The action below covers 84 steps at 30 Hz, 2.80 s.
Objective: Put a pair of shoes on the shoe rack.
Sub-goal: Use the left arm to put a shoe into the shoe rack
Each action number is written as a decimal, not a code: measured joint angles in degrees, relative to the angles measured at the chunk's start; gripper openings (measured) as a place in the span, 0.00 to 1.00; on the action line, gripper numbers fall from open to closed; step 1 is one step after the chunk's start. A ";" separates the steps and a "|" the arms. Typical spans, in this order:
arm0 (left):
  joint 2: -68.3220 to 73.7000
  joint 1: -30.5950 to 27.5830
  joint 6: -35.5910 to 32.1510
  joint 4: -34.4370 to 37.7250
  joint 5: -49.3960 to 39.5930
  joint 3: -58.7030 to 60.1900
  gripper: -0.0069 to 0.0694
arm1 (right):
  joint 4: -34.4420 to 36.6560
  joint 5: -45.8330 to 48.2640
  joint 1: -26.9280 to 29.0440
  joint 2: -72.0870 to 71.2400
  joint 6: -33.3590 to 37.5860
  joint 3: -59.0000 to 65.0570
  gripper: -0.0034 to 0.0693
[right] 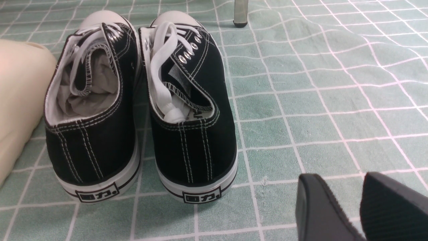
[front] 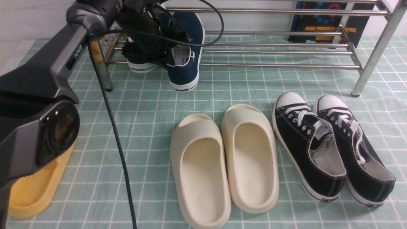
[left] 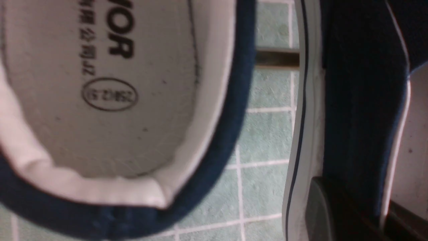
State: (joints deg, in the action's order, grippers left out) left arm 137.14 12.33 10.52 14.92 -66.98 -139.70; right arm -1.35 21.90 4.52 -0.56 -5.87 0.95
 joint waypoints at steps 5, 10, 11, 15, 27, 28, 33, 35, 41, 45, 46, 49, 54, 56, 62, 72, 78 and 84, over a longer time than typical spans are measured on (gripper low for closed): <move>0.07 0.00 -0.27 -0.27 1.44 -0.12 0.08 | 0.00 0.00 0.00 0.00 0.00 0.00 0.38; 0.07 0.00 -0.98 -0.27 3.04 -0.17 0.08 | 0.00 0.00 0.00 0.00 0.00 0.00 0.38; 0.07 0.00 -0.98 -0.27 3.40 -0.17 0.08 | 0.00 0.00 0.00 0.00 0.00 0.00 0.38; 0.07 0.00 -0.98 -0.27 3.93 -0.17 0.12 | 0.00 0.00 0.00 0.00 0.00 0.00 0.38; -0.10 0.00 -0.98 0.26 6.20 -0.90 0.46 | 0.00 0.00 0.00 0.00 0.00 0.00 0.38; -0.10 0.00 -0.98 0.26 6.20 -0.95 0.46 | 0.00 0.00 0.00 0.00 0.00 0.00 0.38; -0.10 0.00 -0.98 0.26 2.26 -4.27 0.46 | 0.00 0.00 0.00 0.00 0.00 0.00 0.38; -0.10 0.00 -0.98 0.26 0.10 -5.73 0.43 | 0.00 0.00 0.00 0.00 0.00 0.00 0.38; -1.30 0.06 -0.98 -0.08 -4.77 -9.87 0.28 | 0.00 0.00 0.00 0.00 0.00 0.00 0.38; -4.23 0.12 -1.21 -1.60 -4.77 -10.07 0.17 | 0.00 0.00 0.00 0.00 0.00 0.00 0.38; -5.26 0.12 -1.23 -2.11 -4.77 -10.07 0.15 | 0.00 0.00 0.00 0.00 0.00 0.00 0.38; -8.47 0.18 -1.34 -3.27 -4.77 -10.07 0.08 | 0.00 0.00 0.00 0.00 0.00 0.00 0.38; -13.09 3.20 -2.26 -6.06 -4.77 -8.63 0.07 | 0.00 0.00 0.00 0.00 0.00 0.00 0.38; -15.13 6.43 -2.60 -8.26 -4.77 -5.67 0.07 | 0.00 0.00 0.00 0.00 0.00 0.00 0.38; -17.14 13.54 -2.70 -14.92 -4.72 9.22 0.07 | 0.00 0.00 0.00 0.00 0.00 0.00 0.38; -16.21 14.20 -0.05 -19.74 4.44 24.40 0.07 | 0.00 0.00 0.00 0.00 0.00 0.00 0.38; -13.07 14.20 0.69 -22.93 10.26 24.54 0.07 | 0.00 0.00 0.00 0.00 0.00 0.00 0.38; -11.08 14.20 1.68 -24.60 12.34 24.66 0.07 | 0.00 0.00 0.00 0.00 0.00 0.00 0.38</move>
State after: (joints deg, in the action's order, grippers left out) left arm 126.06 26.53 12.20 -9.68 -54.64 -115.04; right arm -1.35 21.90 4.52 -0.56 -5.87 0.95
